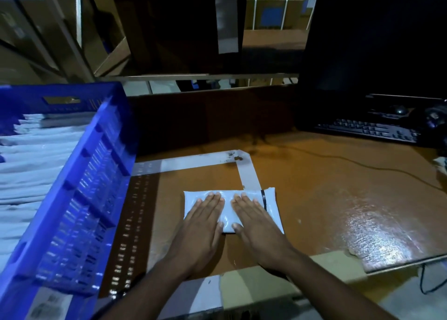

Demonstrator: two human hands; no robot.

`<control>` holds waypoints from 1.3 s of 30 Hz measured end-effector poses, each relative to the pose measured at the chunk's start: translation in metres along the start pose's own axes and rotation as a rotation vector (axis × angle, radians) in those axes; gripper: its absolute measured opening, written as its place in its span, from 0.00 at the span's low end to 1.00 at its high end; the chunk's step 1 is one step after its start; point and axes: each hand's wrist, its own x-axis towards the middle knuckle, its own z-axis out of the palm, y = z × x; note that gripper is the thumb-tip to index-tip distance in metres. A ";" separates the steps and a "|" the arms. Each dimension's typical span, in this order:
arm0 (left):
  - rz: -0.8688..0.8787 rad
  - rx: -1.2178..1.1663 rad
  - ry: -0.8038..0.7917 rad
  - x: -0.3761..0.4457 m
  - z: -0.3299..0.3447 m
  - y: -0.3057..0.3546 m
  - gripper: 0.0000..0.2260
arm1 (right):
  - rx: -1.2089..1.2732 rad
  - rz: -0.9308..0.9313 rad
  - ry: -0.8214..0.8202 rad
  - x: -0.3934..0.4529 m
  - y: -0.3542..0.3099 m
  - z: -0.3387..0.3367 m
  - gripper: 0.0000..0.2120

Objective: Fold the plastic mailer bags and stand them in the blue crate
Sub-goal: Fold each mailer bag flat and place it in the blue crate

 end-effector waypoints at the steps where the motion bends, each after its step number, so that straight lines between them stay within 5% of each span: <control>1: 0.004 -0.013 -0.006 -0.001 0.000 0.000 0.27 | 0.025 -0.005 0.000 -0.002 0.001 0.002 0.42; 6: -0.075 -0.257 0.022 -0.005 -0.014 0.006 0.26 | 0.340 0.103 0.099 -0.017 0.002 -0.009 0.28; 8: -0.170 -0.367 0.065 -0.001 -0.026 0.009 0.23 | 0.185 0.116 0.189 -0.021 0.004 -0.015 0.25; 13: -0.178 -0.063 -0.027 -0.008 -0.017 -0.001 0.30 | -0.109 0.176 0.123 -0.032 0.018 -0.002 0.37; 17: -0.156 -0.075 -0.059 -0.005 -0.009 -0.012 0.36 | -0.138 0.166 0.090 -0.027 0.022 -0.004 0.38; 26: -0.123 0.031 -0.034 -0.006 -0.011 -0.007 0.34 | -0.197 0.173 0.114 -0.025 0.020 -0.012 0.36; 30: -0.162 -0.029 0.074 -0.010 -0.019 0.003 0.26 | -0.057 0.102 0.276 -0.023 0.001 -0.020 0.28; 33: -0.098 -0.041 0.175 -0.016 -0.021 0.011 0.11 | 0.084 -0.025 0.184 -0.019 -0.013 -0.012 0.23; 39: -0.099 -0.075 0.183 -0.008 -0.018 0.011 0.10 | 0.044 -0.032 0.178 -0.006 -0.009 -0.004 0.20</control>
